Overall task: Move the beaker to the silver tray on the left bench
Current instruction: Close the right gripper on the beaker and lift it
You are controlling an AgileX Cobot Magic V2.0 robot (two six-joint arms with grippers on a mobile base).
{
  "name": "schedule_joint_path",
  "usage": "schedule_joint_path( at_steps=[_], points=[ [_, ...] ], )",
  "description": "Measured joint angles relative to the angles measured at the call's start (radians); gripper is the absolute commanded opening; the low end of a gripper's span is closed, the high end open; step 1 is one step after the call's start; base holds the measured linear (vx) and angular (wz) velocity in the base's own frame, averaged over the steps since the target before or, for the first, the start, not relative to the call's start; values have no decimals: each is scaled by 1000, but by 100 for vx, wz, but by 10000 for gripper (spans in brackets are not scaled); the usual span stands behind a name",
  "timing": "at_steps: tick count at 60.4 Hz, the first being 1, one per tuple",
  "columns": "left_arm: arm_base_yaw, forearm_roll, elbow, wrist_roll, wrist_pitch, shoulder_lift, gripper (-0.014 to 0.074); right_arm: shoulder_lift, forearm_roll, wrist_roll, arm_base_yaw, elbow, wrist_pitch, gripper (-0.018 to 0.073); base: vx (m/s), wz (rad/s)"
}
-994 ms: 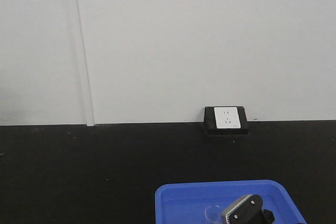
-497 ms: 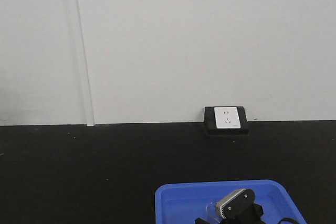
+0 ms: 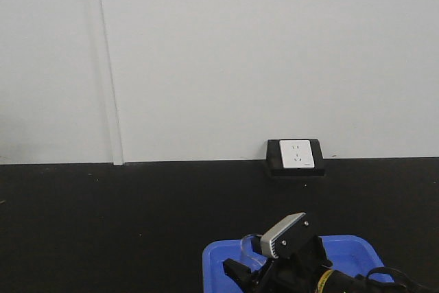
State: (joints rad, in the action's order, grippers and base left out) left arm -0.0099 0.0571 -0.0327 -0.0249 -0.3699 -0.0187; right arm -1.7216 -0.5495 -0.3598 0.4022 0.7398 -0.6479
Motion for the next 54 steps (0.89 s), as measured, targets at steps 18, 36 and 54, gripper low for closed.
schedule_joint_path(
  at_steps=[18,36,54],
  points=[
    [0,0,0,0,0,0,1,291,19,-8,182,-5,218,-14,0,0],
    [0,0,0,0,0,0,1,443,148,-13,276,0,450,-14,0,0],
    [0,0,0,0,0,0,1,462,172,-15,292,8,582,-14,0,0]
  ],
)
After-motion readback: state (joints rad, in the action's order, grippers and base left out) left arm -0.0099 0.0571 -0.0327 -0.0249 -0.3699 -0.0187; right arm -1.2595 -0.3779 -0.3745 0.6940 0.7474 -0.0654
